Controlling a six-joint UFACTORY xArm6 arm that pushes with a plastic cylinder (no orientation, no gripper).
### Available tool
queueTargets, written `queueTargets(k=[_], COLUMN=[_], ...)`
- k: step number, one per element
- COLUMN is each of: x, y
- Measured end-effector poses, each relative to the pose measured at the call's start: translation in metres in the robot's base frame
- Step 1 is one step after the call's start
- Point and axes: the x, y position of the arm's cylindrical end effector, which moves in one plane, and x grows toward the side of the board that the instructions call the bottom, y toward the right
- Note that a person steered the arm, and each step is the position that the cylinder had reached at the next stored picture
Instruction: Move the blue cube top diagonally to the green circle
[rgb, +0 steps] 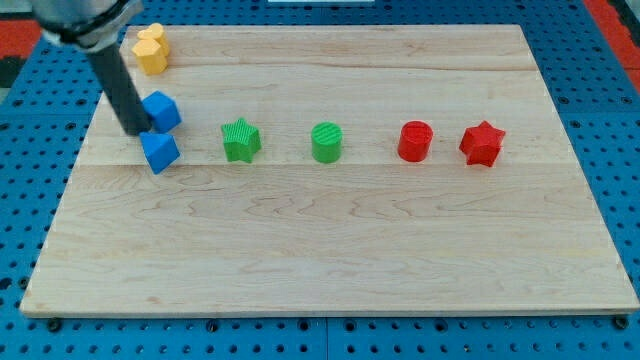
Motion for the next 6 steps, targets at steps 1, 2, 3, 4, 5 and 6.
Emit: queueTargets(k=[1, 2, 3, 4, 5, 6], x=[-0.035, -0.054, -0.077, -0.085, -0.098, -0.102], y=[0.016, 0.121, 0.157, 0.087, 0.16, 0.199])
